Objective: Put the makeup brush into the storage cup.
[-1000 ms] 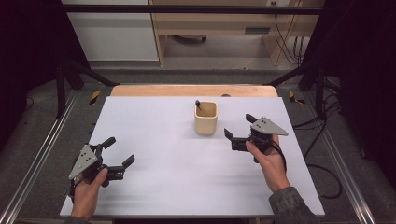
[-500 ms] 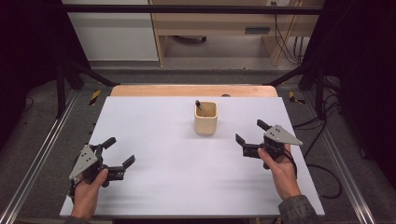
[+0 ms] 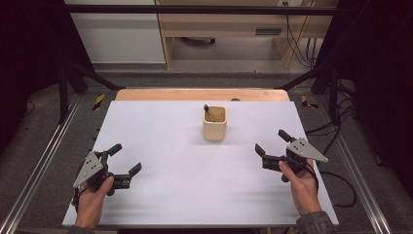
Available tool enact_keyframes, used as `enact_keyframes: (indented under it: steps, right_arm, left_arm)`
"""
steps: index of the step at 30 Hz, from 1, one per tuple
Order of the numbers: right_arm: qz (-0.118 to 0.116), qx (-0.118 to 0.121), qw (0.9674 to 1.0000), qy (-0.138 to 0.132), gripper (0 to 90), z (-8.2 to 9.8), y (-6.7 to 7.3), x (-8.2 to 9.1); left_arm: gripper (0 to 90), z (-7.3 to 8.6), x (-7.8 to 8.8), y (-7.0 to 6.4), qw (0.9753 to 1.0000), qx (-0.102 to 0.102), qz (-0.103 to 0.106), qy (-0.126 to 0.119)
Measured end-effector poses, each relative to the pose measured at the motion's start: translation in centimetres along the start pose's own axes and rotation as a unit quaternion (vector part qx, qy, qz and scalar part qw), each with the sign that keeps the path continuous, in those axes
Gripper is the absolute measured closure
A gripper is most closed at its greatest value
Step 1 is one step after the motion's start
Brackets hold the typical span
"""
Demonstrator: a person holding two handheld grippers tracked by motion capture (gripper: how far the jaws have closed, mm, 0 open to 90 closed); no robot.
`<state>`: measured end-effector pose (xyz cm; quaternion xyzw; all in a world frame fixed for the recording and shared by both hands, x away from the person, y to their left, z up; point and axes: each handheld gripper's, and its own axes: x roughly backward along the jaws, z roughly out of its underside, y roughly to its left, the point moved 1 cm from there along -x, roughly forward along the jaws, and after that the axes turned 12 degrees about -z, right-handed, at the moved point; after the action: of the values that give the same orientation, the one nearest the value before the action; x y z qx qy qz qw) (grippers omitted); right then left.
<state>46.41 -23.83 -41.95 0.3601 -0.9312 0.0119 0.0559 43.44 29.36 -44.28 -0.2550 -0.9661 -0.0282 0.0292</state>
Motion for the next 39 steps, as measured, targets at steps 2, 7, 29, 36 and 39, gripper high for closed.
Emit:
enact_keyframes:
  steps: [2,7,29,36,39]
  right_arm:
    - [0.003,-0.002,1.0,-0.002,2.7,0.1,0.0,0.4]
    - [0.008,-0.009,0.9999,-0.01,2.7,0.6,-0.1,1.4]
    - [0.037,-0.009,0.9993,0.007,2.3,3.5,-0.1,4.2]
    - [0.044,-0.012,0.9989,0.006,2.2,4.0,-0.3,4.7]
    - [0.048,-0.011,0.9988,0.008,1.7,4.2,-0.4,4.8]
  left_arm:
    - [0.2,0.0,0.0,0.0,1.0,0.0,0.0,0.0]
    - [0.2,0.0,0.0,-0.1,1.0,0.0,0.002,0.0]
    - [0.1,0.0,0.1,-0.4,1.0,-0.009,-0.001,0.003]
    - [0.2,0.0,0.2,-0.4,0.9999,-0.01,-0.007,0.002]
    - [0.2,0.0,0.3,-0.4,0.9999,-0.011,-0.009,0.001]
